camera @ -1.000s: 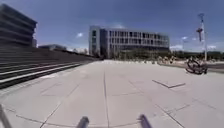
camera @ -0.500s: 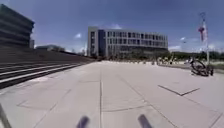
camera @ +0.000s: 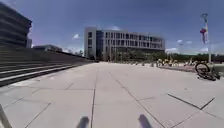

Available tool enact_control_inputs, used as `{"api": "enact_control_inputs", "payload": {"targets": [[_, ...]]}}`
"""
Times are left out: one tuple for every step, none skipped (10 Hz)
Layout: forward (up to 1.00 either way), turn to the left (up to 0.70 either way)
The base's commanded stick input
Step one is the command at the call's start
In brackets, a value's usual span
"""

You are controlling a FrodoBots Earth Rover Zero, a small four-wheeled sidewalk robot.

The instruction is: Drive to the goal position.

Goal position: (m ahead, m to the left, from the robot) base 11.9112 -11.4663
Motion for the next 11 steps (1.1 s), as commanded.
{"api": "enact_control_inputs", "payload": {"targets": [[1.00, 0.01], [1.00, 0.01], [1.00, 0.01], [1.00, 0.01], [1.00, 0.01], [1.00, 0.01], [1.00, 0.01], [1.00, 0.01], [1.00, 0.01], [1.00, 0.01], [1.00, 0.01]]}}
